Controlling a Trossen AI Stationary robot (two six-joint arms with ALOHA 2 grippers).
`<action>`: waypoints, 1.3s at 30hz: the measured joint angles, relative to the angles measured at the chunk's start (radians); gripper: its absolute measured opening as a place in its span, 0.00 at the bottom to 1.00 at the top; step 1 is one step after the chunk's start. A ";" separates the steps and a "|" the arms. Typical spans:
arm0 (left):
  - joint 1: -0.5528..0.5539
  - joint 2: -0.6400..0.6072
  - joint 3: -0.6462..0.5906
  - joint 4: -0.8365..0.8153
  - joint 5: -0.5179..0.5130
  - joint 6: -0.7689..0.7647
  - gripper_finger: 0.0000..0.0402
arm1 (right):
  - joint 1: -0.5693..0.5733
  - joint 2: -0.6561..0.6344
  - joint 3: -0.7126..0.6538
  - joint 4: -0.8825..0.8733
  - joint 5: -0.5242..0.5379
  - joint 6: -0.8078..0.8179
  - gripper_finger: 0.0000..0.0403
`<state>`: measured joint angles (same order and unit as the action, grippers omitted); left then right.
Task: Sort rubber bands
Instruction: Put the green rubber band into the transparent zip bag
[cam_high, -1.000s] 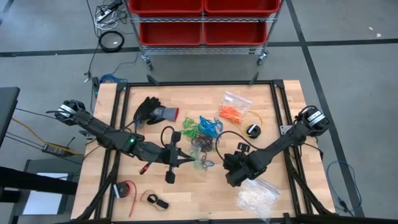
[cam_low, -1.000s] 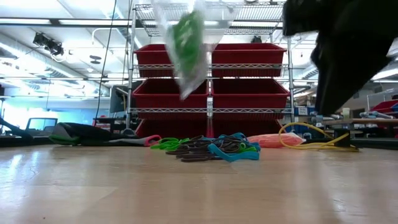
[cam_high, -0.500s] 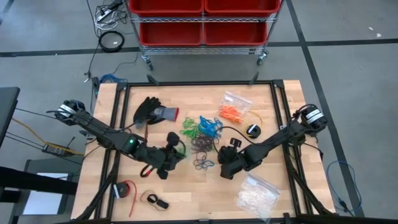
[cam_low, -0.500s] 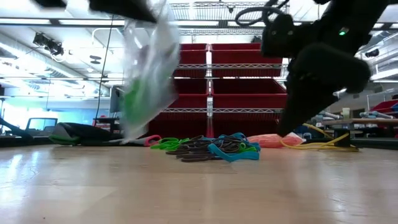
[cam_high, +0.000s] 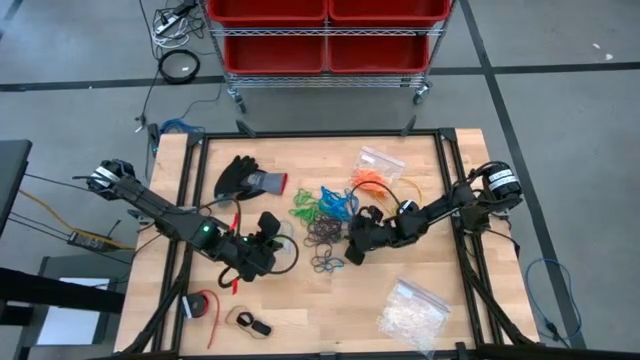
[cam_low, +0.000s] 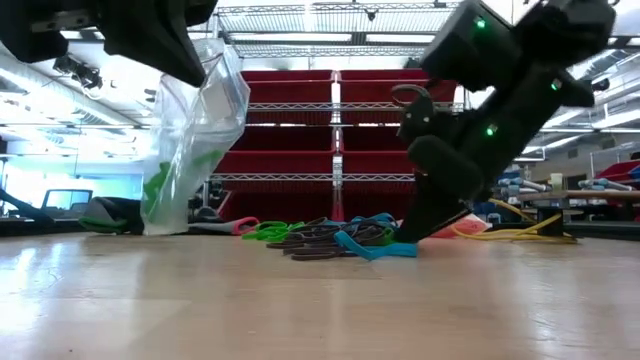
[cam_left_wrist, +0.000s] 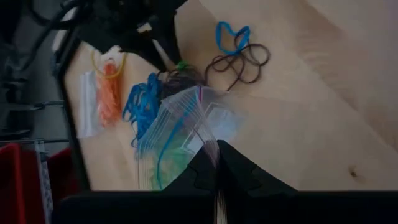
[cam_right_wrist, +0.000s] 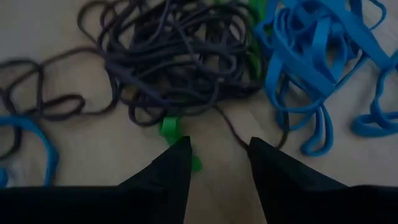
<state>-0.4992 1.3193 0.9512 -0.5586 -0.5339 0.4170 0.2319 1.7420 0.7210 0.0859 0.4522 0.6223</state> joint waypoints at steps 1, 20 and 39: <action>0.000 -0.007 0.000 0.000 -0.002 0.010 0.04 | -0.008 0.000 -0.023 0.051 0.000 0.002 0.37; 0.002 -0.405 -0.232 0.169 0.087 0.096 0.04 | -0.013 -0.002 -0.108 0.246 -0.043 -0.002 0.52; 0.002 -0.532 -0.303 0.234 0.271 0.180 0.04 | 0.025 -0.069 -0.111 0.195 -0.086 -0.073 0.53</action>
<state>-0.4976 0.7872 0.6483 -0.3244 -0.2626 0.5966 0.2571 1.6735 0.6098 0.2814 0.3664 0.5496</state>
